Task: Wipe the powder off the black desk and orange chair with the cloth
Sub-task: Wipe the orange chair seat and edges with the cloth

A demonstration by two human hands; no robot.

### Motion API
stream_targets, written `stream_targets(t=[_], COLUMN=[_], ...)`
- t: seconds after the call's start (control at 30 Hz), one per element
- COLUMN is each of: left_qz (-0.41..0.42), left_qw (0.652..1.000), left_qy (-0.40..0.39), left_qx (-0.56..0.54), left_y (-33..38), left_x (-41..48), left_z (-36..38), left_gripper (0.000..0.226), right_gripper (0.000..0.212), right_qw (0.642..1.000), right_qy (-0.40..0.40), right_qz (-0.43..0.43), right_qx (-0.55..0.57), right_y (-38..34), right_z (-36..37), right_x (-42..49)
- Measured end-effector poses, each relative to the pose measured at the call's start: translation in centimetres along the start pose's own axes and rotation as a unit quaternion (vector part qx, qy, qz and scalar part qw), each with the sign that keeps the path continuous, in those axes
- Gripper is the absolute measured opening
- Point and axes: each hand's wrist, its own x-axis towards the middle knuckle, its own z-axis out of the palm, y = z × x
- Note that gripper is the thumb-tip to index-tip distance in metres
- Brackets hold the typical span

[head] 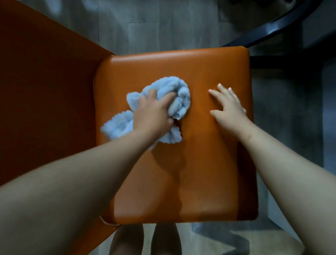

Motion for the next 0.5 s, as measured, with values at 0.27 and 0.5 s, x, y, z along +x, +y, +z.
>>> stream_targets(t=[0.27, 0.5], left_qz=[0.157, 0.014], left_qw=[0.979, 1.0], left_qy=[-0.126, 0.002], left_qx=[-0.018, 0.028], left_y=[-0.5, 1.9], left_x=[-5.3, 5.9], left_z=[-1.9, -3.2], left_gripper=[0.059, 0.057], right_gripper=[0.061, 0.057], right_qw=[0.993, 0.993], right_qy=[-0.01, 0.024], right_qz=[0.03, 0.028], right_qx=[0.112, 0.115], right_y=[0.3, 0.7], right_z=[-1.0, -0.4], right_x=[-0.6, -0.5])
